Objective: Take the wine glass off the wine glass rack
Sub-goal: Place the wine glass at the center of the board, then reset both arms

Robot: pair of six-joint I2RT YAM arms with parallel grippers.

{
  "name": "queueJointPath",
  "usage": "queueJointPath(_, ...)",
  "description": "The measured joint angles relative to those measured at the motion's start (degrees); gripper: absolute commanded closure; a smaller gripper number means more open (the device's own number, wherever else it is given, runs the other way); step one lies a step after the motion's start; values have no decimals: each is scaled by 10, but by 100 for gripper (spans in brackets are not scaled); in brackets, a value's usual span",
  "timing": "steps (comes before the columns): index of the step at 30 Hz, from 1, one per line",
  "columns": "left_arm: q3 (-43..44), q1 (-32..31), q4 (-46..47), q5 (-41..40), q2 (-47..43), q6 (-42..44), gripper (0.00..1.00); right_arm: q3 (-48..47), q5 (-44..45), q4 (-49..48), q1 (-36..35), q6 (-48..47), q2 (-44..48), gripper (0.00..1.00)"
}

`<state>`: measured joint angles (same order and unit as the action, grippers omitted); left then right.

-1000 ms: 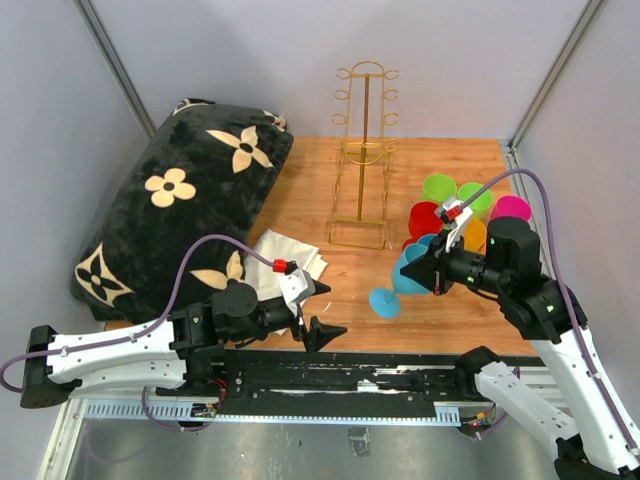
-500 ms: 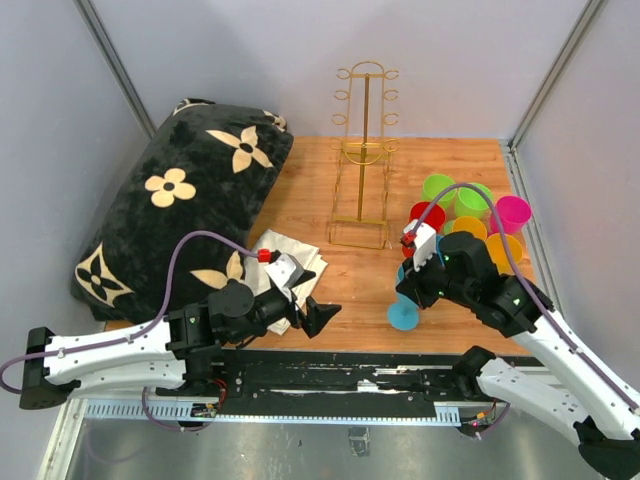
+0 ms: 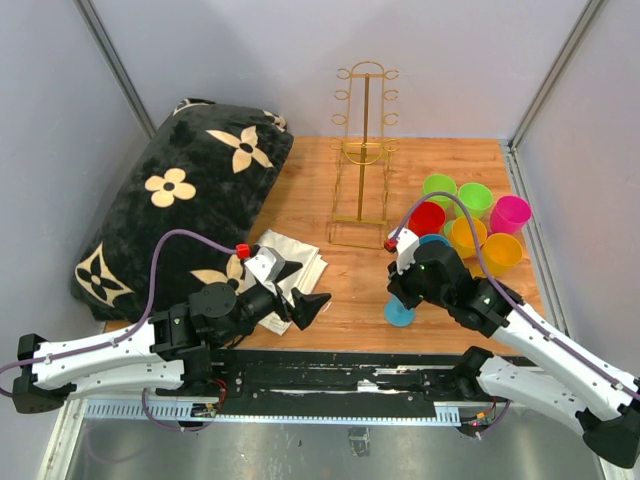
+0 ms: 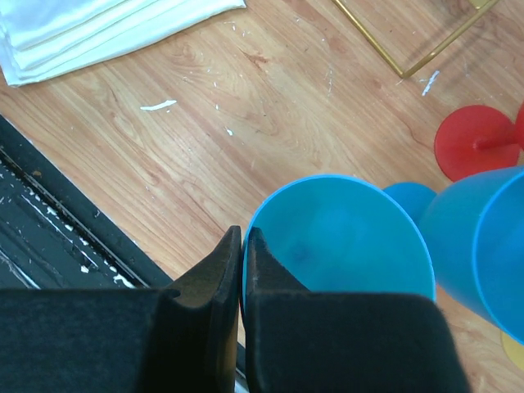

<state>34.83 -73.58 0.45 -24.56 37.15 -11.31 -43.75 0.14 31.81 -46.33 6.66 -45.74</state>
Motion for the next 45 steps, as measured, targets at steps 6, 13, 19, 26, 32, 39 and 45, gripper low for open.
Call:
queueJointPath(6, 0, 0, -11, -3, -5, -3, 0, 18, 19, -42, -1, 11, -12, 99)
queueJointPath(13, 0, 0, -11, -4, -7, -3, 0, 38, 43, -73, -3, 19, -3, 88)
queueJointPath(19, 0, 0, -11, -4, -7, -3, 0, 40, 46, -73, -3, 23, 1, 53)
queueJointPath(26, 0, 0, -11, -4, -8, -3, 0, 0, 51, -37, -3, 19, 3, 46)
queueJointPath(32, 21, 0, -30, -5, 7, 2, 0, -67, 76, -23, -3, 21, 26, 30)
queueJointPath(39, 66, 0, -41, -22, 44, -4, 0, -104, 112, -19, -3, 23, 59, 19)
queueJointPath(45, 97, 0, -48, -69, 67, -9, 0, -104, 207, -14, -3, 23, 72, 17)
